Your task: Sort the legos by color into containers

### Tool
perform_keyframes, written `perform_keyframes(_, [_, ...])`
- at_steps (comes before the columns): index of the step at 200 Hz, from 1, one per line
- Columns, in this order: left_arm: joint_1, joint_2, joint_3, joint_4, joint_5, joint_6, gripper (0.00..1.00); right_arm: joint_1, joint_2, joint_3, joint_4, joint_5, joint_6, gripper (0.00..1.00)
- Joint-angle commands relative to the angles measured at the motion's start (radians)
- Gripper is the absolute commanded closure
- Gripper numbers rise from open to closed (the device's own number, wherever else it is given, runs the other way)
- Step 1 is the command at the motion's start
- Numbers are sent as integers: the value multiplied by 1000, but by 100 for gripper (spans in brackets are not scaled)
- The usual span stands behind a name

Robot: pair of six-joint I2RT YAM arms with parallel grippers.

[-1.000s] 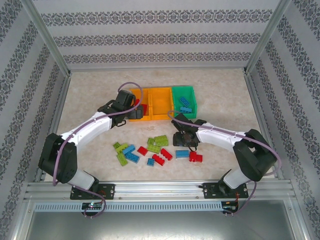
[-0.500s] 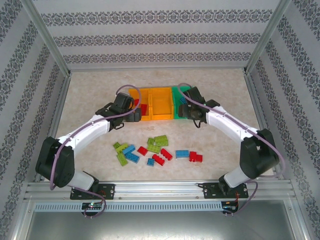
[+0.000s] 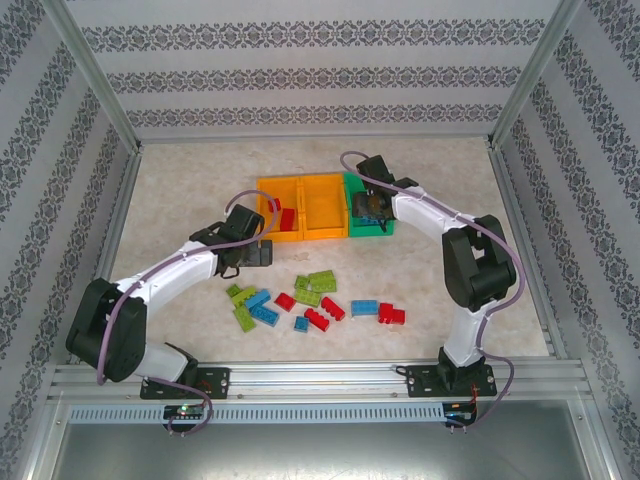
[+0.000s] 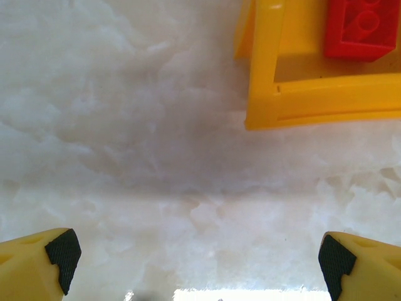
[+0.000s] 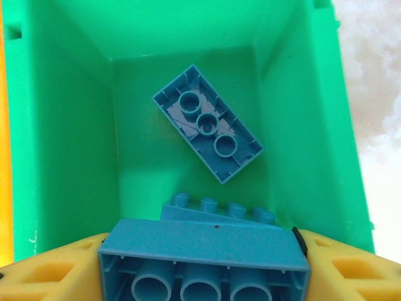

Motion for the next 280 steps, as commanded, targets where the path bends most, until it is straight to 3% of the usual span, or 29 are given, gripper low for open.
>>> perform_keyframes(1, [-8,-41,-14,-40,-25,-29,1,-2,31,35,11,7,-10,34])
perform_keyframes(91, [-8,-50,-47,-57,-19,-41,1,-2,30,33,13,13,-5,22])
perform_keyframes(245, [-9,-116,-124,-149,39,-72,0,53,-273,-227,102,12,-40,6])
perform_keyframes(280, [-8,-167,-171,-158,58,-67,7,53,-287,-264,104,9,-43,6])
